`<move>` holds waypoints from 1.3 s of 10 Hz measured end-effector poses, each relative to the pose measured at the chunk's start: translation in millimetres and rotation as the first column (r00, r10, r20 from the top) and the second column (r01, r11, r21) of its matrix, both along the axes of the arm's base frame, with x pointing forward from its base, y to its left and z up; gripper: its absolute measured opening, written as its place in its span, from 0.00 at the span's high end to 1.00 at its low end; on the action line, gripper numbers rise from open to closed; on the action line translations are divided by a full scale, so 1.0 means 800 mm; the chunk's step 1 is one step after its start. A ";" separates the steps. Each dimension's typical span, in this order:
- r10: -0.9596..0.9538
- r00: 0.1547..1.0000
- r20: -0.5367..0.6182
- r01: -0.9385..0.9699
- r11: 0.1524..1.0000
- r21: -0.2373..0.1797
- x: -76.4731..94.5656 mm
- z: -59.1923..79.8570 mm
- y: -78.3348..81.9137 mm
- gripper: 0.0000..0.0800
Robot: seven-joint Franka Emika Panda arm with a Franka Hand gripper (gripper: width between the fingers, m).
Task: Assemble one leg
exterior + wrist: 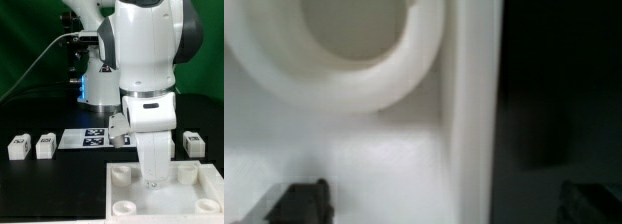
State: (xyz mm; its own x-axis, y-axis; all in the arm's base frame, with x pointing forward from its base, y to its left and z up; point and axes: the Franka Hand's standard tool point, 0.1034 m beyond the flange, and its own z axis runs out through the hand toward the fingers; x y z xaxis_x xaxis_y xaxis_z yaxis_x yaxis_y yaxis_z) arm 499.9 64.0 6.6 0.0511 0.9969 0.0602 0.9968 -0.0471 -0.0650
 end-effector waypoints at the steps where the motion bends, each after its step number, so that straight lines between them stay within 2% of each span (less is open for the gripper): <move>1: 0.000 1.000 0.000 0.000 1.000 0.000 0.000 0.000 0.000 0.19; 8: -0.001 1.000 0.000 0.001 1.000 0.000 0.000 0.000 0.000 0.19; 9: -0.040 0.999 0.007 0.040 0.999 -0.005 0.002 0.008 0.000 0.19; 11: -0.101 0.994 0.033 0.102 0.995 -0.015 0.001 0.041 0.010 0.19; 13: -0.414 0.910 0.028 0.415 0.910 -0.024 -0.008 0.060 0.038 0.19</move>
Offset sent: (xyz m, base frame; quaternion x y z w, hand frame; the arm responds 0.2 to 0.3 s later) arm 0.0000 0.0000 0.0000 0.0000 0.0000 0.0000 1.0000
